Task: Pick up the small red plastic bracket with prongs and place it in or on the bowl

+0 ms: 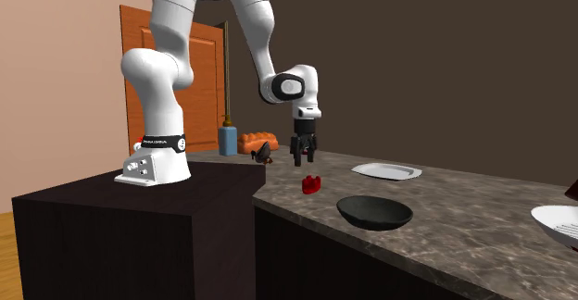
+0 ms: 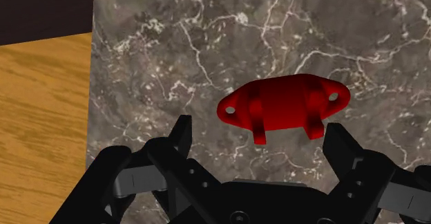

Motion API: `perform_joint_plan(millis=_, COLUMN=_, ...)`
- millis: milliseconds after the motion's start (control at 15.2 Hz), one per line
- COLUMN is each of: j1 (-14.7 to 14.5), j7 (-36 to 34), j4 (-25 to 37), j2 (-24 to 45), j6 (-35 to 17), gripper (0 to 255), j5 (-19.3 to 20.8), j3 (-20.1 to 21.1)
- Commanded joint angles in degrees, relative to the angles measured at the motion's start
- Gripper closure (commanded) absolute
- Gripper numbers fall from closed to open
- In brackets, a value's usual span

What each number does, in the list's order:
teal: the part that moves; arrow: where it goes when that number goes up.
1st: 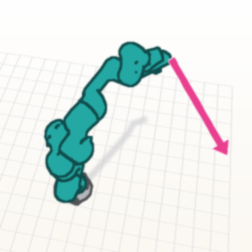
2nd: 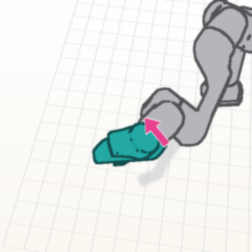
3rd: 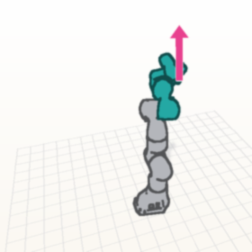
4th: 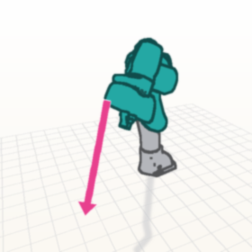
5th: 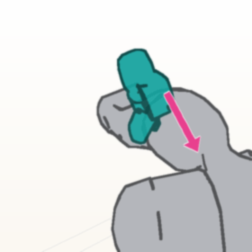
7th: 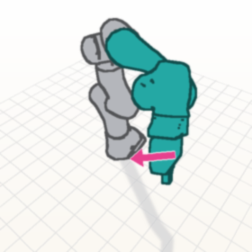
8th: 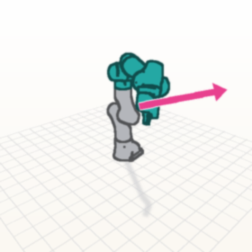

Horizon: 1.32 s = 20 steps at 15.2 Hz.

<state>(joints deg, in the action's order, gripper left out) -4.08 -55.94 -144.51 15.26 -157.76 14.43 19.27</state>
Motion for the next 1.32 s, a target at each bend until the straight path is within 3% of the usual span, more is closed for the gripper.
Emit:
perform_joint_plan(millis=0, j1=-1.28, j7=-2.15, j4=0.74, j2=2.56, j6=-1.63, gripper=0, j5=2.04, j3=-1.37)
perform_joint_plan(millis=396, j1=-4.02, j7=-5.14, j4=1.98, j2=7.52, j6=-5.3, gripper=0, j5=5.97, j3=-4.97)
perform_joint_plan(millis=924, j1=-4.03, j7=-5.12, j4=1.98, j2=7.51, j6=-5.3, gripper=0, j5=5.95, j3=-4.98)
perform_joint_plan(millis=990, j1=-4.03, j7=-5.12, j4=1.98, j2=7.51, j6=-5.3, gripper=255, j5=5.95, j3=-4.98)
perform_joint_plan(millis=1254, j1=-4.03, j7=-5.12, j4=1.98, j2=7.51, j6=-5.3, gripper=255, j5=5.95, j3=-4.98)
